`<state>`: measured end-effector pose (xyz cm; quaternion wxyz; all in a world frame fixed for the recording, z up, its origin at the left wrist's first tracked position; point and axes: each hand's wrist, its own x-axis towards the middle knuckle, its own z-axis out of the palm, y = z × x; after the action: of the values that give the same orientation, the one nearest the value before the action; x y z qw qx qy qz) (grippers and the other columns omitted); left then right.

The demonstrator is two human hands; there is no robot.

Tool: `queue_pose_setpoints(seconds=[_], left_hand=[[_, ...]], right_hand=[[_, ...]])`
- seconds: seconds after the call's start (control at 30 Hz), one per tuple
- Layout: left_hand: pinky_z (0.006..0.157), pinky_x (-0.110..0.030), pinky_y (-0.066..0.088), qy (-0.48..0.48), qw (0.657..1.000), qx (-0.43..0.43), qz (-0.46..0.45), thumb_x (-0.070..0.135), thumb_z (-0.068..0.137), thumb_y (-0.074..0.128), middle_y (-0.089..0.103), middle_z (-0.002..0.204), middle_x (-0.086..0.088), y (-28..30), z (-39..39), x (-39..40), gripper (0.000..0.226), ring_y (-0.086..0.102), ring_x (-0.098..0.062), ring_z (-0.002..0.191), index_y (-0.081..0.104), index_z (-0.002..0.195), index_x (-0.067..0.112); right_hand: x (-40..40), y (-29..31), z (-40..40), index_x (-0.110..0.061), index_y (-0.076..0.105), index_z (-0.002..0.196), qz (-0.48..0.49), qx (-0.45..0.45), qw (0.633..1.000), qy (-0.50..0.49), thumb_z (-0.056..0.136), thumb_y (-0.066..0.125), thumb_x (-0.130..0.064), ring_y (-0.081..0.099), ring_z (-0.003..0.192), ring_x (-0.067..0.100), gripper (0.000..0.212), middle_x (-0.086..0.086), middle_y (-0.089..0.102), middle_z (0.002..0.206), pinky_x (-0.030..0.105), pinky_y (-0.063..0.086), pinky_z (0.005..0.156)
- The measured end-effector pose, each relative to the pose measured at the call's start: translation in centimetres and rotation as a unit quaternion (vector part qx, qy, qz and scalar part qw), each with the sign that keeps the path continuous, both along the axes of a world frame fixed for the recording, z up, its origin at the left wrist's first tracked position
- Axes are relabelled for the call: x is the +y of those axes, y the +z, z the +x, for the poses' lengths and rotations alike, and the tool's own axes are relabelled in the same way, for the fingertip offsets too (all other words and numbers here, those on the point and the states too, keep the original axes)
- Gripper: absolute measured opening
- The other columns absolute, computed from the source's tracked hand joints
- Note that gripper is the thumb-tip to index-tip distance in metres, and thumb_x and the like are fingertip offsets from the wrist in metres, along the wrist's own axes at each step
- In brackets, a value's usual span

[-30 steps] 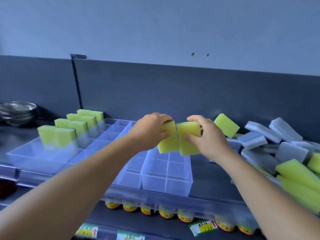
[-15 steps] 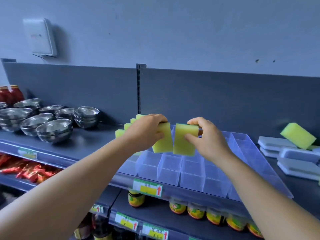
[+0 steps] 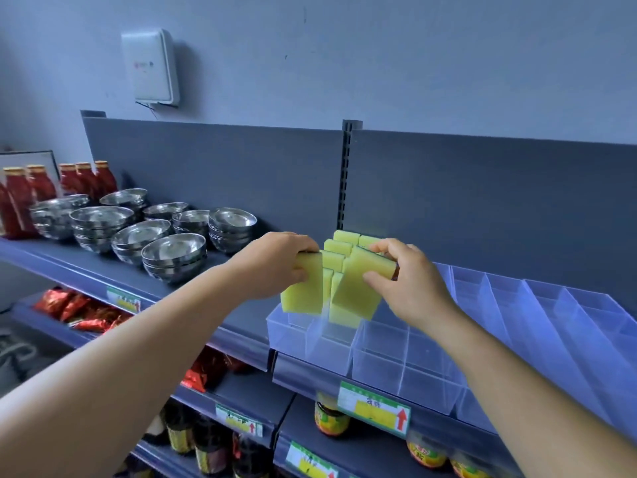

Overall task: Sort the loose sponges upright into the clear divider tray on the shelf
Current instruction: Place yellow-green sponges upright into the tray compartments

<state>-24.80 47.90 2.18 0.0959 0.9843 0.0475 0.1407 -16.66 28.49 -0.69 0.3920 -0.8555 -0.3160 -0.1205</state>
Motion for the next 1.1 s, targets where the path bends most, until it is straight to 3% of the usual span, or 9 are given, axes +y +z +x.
queue_pose_setpoints(seconds=[0.43, 0.67, 0.77, 0.97, 1.1], left_hand=[[0.075, -0.028, 0.041, -0.050, 0.998, 0.043, -0.020, 0.017, 0.085, 0.064, 0.063, 0.109, 0.006, -1.3, 1.7, 3.0, 0.035, 0.054, -0.018, 0.094, 0.060, 0.119, 0.025], [0.090, -0.035, 0.046, -0.087, 0.991, 0.081, 0.058, 0.025, 0.087, 0.062, 0.056, 0.123, 0.006, -3.3, 2.1, 2.5, 0.042, 0.052, -0.020, 0.111, 0.053, 0.127, 0.028], [0.087, -0.035, 0.047, -0.086, 0.990, 0.085, 0.068, 0.026, 0.088, 0.061, 0.056, 0.123, 0.004, -4.7, 2.3, 2.6, 0.042, 0.053, -0.021, 0.113, 0.052, 0.129, 0.028], [0.084, -0.035, 0.048, -0.101, 0.990, 0.062, 0.081, 0.025, 0.088, 0.059, 0.056, 0.117, 0.003, -5.1, 2.2, 2.7, 0.037, 0.051, -0.020, 0.113, 0.055, 0.126, 0.025], [0.090, -0.037, 0.047, -0.109, 0.989, 0.054, 0.082, 0.036, 0.086, 0.064, 0.051, 0.128, 0.003, -4.7, 1.9, 2.6, 0.052, 0.042, -0.018, 0.124, 0.048, 0.134, 0.023]], right_hand=[[3.0, -0.4, 0.2, -0.023, 0.058, 0.116, -0.110, 0.028, 0.993, 0.011, 0.082, 0.067, -0.027, 0.047, 0.087, 0.016, 0.035, -0.005, 0.049, 0.107, 0.022, 0.035, 0.076], [3.9, -1.3, -1.1, -0.021, 0.056, 0.109, -0.167, 0.011, 0.985, -0.033, 0.083, 0.066, -0.022, 0.051, 0.097, 0.021, 0.028, -0.004, 0.049, 0.106, 0.028, 0.041, 0.079], [4.5, -1.9, -1.7, -0.021, 0.055, 0.112, -0.193, 0.020, 0.980, -0.040, 0.083, 0.065, -0.021, 0.054, 0.107, 0.025, 0.031, -0.002, 0.051, 0.120, 0.034, 0.046, 0.088], [4.9, -2.7, -2.6, -0.021, 0.052, 0.117, -0.219, 0.043, 0.972, -0.066, 0.086, 0.064, -0.020, 0.053, 0.105, 0.024, 0.034, -0.001, 0.049, 0.125, 0.032, 0.046, 0.085], [4.2, -2.0, -3.4, -0.025, 0.042, 0.135, -0.221, 0.058, 0.971, -0.073, 0.084, 0.065, -0.028, 0.049, 0.119, 0.021, 0.056, -0.004, 0.042, 0.136, 0.034, 0.044, 0.095]])
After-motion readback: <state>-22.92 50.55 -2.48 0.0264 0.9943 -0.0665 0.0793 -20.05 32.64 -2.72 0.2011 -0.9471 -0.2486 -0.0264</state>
